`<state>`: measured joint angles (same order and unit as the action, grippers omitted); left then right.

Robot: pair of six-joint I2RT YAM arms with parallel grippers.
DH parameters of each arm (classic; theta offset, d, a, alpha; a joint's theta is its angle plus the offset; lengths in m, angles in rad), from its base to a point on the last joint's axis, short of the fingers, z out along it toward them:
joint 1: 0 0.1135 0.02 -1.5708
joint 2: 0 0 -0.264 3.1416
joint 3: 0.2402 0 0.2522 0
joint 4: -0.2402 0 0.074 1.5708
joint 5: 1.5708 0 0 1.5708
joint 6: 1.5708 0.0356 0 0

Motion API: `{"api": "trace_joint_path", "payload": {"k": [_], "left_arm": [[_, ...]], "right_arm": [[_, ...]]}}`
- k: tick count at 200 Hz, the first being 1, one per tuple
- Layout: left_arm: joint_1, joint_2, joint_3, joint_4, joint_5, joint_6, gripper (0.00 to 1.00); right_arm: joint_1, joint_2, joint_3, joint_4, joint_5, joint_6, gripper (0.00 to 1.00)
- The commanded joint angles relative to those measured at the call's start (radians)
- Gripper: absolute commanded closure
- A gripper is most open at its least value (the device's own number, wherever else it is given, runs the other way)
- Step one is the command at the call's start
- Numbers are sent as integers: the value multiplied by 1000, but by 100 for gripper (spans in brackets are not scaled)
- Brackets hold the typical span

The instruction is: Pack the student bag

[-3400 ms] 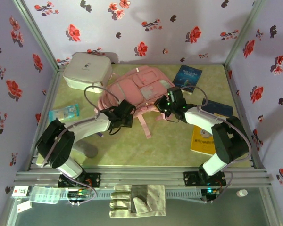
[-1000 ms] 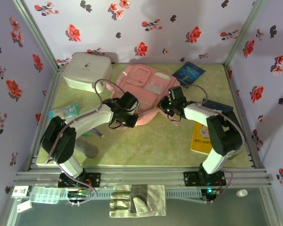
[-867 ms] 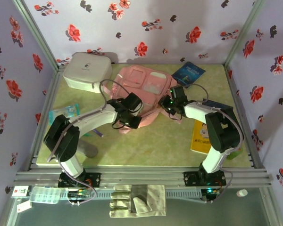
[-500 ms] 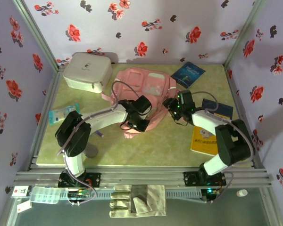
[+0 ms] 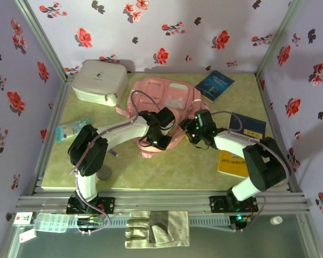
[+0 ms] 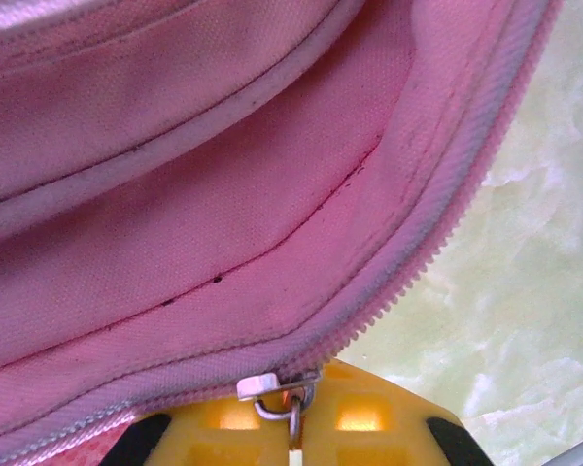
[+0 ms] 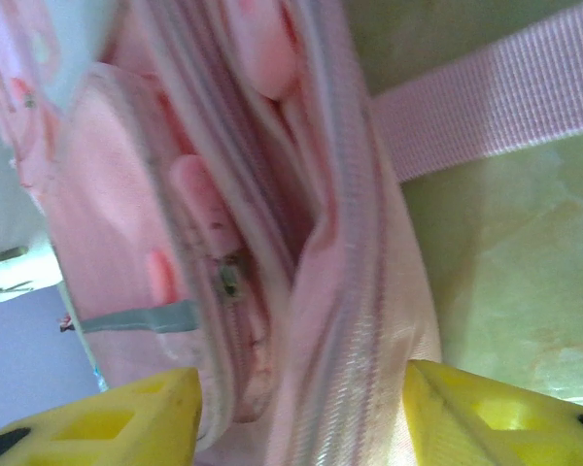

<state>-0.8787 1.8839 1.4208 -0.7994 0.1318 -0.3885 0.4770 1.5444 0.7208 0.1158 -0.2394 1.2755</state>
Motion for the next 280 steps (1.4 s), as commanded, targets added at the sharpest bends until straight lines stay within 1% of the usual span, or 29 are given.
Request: {"api": "trace_joint_path", "payload": {"k": [1, 12, 27, 39, 63, 94, 121, 169, 208, 224, 236, 262, 280], "left_arm": [[-1, 8, 35, -48, 11, -22, 100], [0, 5, 35, -51, 11, -27, 100], [2, -1, 33, -55, 10, -30, 100], [7, -11, 28, -59, 9, -33, 100], [22, -44, 15, -86, 9, -16, 100], [64, -100, -28, -153, 9, 49, 100], [109, -137, -85, -166, 9, 72, 100], [173, -150, -134, -165, 5, 111, 100], [179, -147, -132, -157, 12, 145, 100], [176, -137, -117, -138, 33, 137, 100], [166, -130, -99, -124, 52, 126, 100], [114, -94, -44, -49, 110, 85, 100], [67, -50, 29, -50, 114, 59, 100]], "right_arm": [[18, 34, -4, 22, 26, 36, 47], [20, 44, -6, 24, 31, 36, 53], [20, 51, -10, 25, 53, 30, 65], [19, 49, -12, 15, 78, 14, 72], [17, 53, 10, -34, 132, -48, 82], [13, 62, 37, -102, 205, -113, 84], [-1, 63, 51, -120, 232, -149, 85], [-36, 86, 95, -127, 246, -218, 86], [-67, 162, 180, -94, 216, -309, 89], [-72, 190, 211, -86, 182, -313, 89], [-73, 181, 209, -76, 178, -307, 86], [-95, 103, 167, -93, 187, -294, 67], [-110, 29, 126, -121, 191, -297, 58]]}}
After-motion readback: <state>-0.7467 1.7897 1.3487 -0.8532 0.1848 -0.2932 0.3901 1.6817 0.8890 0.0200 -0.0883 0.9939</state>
